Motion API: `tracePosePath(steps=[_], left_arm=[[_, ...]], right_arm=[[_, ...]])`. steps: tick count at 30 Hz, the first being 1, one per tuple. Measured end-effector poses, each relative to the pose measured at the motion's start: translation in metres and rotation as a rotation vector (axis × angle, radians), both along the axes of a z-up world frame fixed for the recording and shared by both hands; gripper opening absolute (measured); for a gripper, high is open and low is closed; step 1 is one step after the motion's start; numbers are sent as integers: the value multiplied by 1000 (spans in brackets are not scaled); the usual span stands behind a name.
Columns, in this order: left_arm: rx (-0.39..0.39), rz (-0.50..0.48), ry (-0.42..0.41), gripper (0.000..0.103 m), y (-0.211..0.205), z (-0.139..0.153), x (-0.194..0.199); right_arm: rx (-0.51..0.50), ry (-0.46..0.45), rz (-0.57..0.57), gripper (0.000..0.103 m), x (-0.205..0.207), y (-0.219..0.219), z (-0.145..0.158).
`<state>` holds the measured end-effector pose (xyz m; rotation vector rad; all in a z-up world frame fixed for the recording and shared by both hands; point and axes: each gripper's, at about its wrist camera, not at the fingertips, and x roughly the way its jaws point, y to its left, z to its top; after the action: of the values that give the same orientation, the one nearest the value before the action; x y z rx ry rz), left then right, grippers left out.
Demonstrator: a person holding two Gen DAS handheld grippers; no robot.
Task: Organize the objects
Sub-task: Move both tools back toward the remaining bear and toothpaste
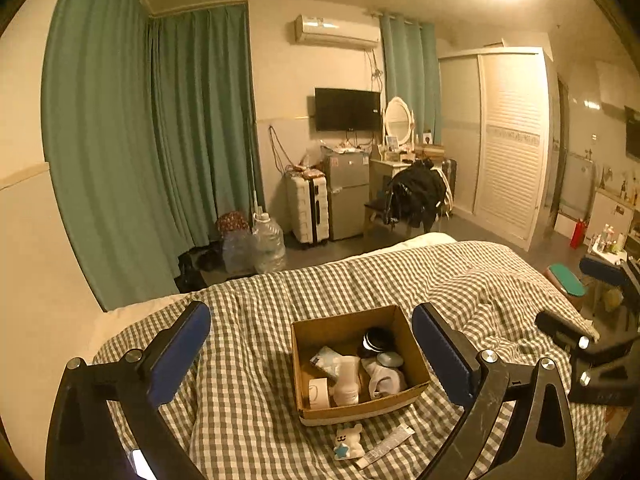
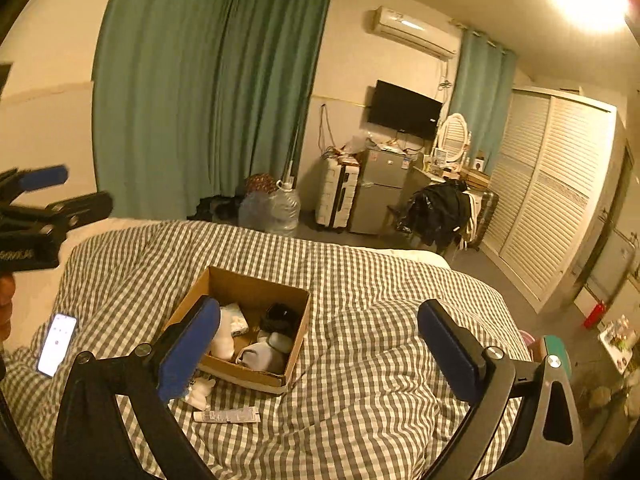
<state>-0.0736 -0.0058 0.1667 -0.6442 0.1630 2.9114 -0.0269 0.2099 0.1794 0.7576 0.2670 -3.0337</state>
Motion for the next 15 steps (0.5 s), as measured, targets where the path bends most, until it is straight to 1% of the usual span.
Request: tracePosePath(steps=[3,6,8,12,15], left_arm=[[3,28,11,103,-5,-19,9],[11,55,-6,103,-9,-44,11],[24,86,-27,103,-13,-65,12],[49,114,-55,103,-17,-94,7],[49,154,-64,103,-18,-113,0]], right_arm=[[-22,35,0,100,10,1,-3],[-33,36,-2,100,14,-3,-18],[-31,24,-8,100,14,-6,-34],[-9,9,-42,100,9,-13,-73],[-28,-40,-57,100,-3,-15,-105]])
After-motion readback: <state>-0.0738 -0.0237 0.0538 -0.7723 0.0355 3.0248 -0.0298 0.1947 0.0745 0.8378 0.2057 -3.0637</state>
